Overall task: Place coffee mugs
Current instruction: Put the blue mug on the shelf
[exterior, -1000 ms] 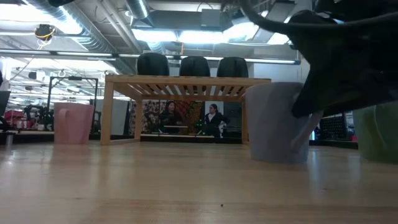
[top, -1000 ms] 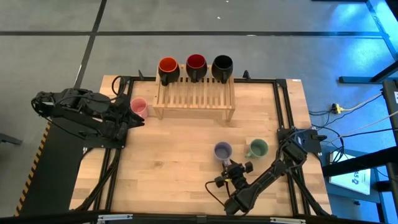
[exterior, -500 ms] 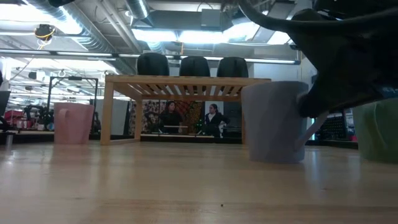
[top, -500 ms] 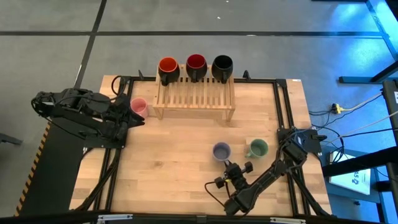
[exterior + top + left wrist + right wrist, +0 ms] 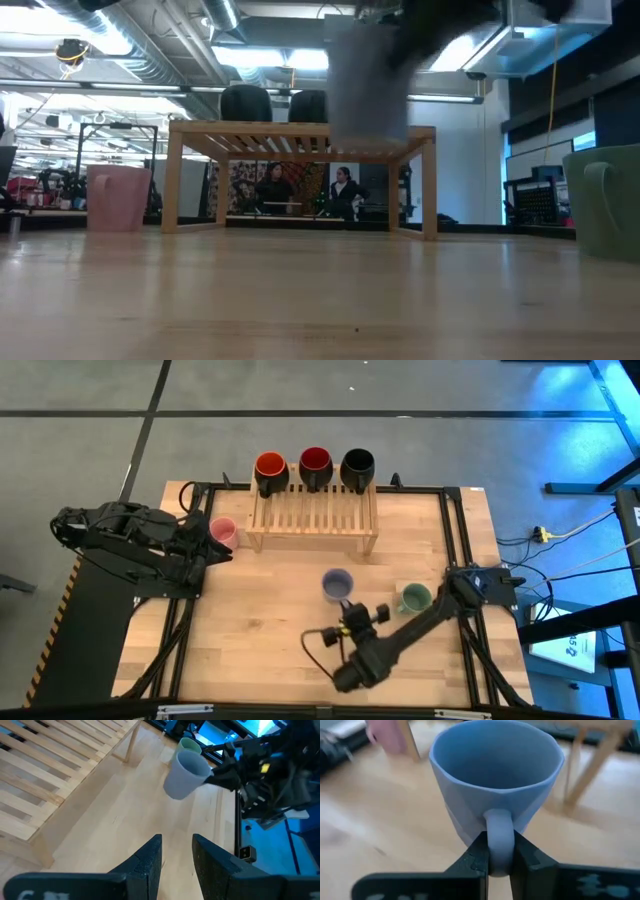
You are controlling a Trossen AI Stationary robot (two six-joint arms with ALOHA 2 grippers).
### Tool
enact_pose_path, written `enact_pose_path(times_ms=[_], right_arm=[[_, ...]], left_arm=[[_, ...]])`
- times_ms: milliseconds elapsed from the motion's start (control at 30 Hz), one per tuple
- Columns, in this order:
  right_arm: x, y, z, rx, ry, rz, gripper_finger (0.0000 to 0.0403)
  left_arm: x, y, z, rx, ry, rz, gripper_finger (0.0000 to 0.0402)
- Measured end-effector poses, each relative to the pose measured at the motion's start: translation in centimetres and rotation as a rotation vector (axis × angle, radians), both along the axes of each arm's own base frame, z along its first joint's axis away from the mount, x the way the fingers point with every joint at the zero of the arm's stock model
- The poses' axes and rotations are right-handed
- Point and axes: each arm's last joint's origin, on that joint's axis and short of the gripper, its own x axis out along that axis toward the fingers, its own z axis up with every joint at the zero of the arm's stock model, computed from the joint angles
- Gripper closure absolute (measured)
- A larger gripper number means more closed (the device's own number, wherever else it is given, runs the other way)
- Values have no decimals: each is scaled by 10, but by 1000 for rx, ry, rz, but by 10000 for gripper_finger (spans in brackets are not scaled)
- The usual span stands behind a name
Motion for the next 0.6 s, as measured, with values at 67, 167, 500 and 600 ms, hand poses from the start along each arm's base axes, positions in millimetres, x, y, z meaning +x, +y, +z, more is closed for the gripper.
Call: enact_pose_path(times_ms=[67,167,500,600], right_arm=[[11,-11,13,-22,-21,2,380],[26,-30,35,-45,-27,7,380],[27,-107,102,-101,-110,-97,380],[19,-132,115,-106,-77,-122,380]], left_arm=[[0,0,0,34,0,-21,299],[0,0,0,78,1,-47,299],[0,-1,0,90,2,-79,299],[0,-1,0,123,2,-99,299]])
